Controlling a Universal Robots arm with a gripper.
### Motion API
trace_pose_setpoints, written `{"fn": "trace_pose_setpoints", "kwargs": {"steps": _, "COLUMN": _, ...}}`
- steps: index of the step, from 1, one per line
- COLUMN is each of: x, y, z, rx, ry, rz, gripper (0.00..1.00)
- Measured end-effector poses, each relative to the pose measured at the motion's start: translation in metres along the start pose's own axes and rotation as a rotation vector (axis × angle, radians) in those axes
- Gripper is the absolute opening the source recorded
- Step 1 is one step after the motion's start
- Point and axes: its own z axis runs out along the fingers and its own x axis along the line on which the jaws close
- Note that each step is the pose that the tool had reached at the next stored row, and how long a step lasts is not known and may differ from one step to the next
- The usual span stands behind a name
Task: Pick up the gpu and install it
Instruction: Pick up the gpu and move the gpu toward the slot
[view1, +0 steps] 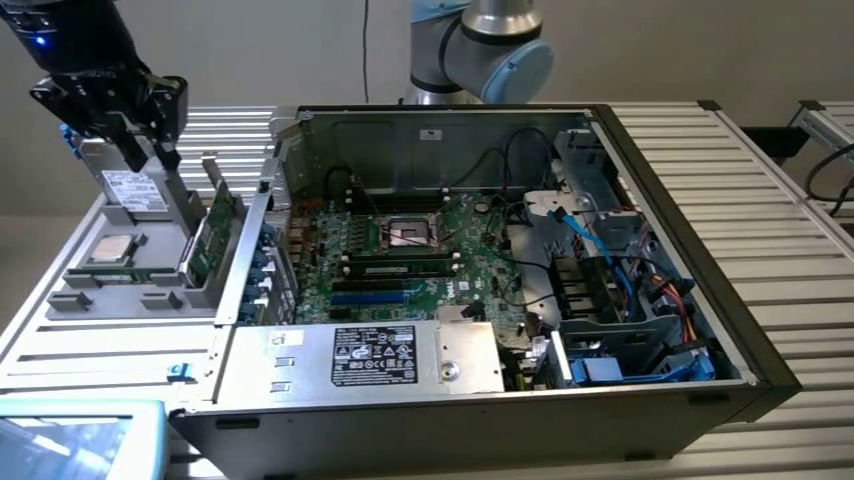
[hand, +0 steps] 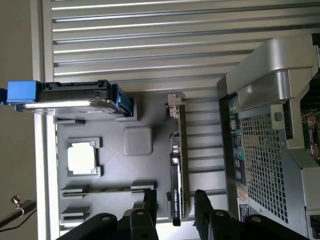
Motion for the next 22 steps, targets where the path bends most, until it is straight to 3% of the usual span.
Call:
{"fn": "trace_pose_setpoints", "kwargs": {"steps": 9, "x": 0.005, "y": -0.0015, "z": 0.0156, "rx": -0.0028, "ry": -0.0019, "rz": 0.023, "gripper": 0.44}}
{"fn": "trace_pose_setpoints", "kwargs": {"steps": 13, "x": 0.005, "y": -0.0015, "z": 0.0162, "rx": -0.0029, "ry": -0.0026, "rz": 0.023, "gripper": 0.44}}
{"fn": "trace_pose_setpoints", "kwargs": {"steps": 14, "x": 0.005, "y": -0.0016, "z": 0.0176, "rx": -0.0044, "ry": -0.0041, "rz": 0.023, "gripper": 0.44}}
{"fn": "trace_pose_setpoints", "kwargs": {"steps": 17, "x": 0.005, "y": -0.0020, "z": 0.0207, "rx": -0.0225, "ry": -0.0023, "rz": 0.023, "gripper": 0.44}}
{"fn": "trace_pose_setpoints", "kwargs": {"steps": 18, "x": 0.005, "y": -0.0027, "z": 0.0225, "rx": -0.0253, "ry": -0.0021, "rz": 0.023, "gripper": 0.44}}
{"fn": "trace_pose_setpoints", "kwargs": {"steps": 22, "x": 0.006, "y": -0.0034, "z": 0.0297, "rx": -0.0261, "ry": -0.0004, "rz": 0.002, "gripper": 0.44}}
